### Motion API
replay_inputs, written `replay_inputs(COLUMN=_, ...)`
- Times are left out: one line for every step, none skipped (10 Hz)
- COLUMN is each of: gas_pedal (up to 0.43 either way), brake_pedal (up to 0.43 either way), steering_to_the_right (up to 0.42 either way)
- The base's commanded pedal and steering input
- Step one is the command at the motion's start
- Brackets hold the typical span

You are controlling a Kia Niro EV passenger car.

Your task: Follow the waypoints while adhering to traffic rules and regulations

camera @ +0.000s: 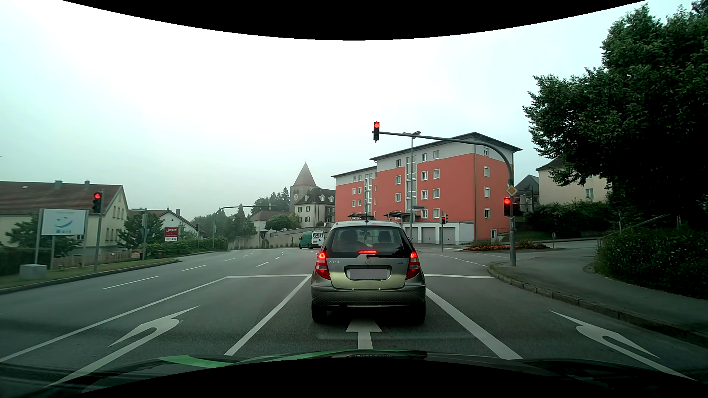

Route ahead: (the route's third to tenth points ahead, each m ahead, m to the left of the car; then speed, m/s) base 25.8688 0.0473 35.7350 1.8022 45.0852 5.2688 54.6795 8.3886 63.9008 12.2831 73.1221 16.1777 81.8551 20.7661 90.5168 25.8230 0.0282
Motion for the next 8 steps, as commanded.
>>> replay_inputs(gas_pedal=0.0, brake_pedal=0.232, steering_to_the_right=0.003)
replay_inputs(gas_pedal=0.0, brake_pedal=0.238, steering_to_the_right=0.004)
replay_inputs(gas_pedal=0.0, brake_pedal=0.238, steering_to_the_right=0.004)
replay_inputs(gas_pedal=0.0, brake_pedal=0.238, steering_to_the_right=0.004)
replay_inputs(gas_pedal=0.0, brake_pedal=0.238, steering_to_the_right=0.004)
replay_inputs(gas_pedal=0.0, brake_pedal=0.238, steering_to_the_right=0.004)
replay_inputs(gas_pedal=0.0, brake_pedal=0.244, steering_to_the_right=0.004)
replay_inputs(gas_pedal=0.0, brake_pedal=0.244, steering_to_the_right=0.004)
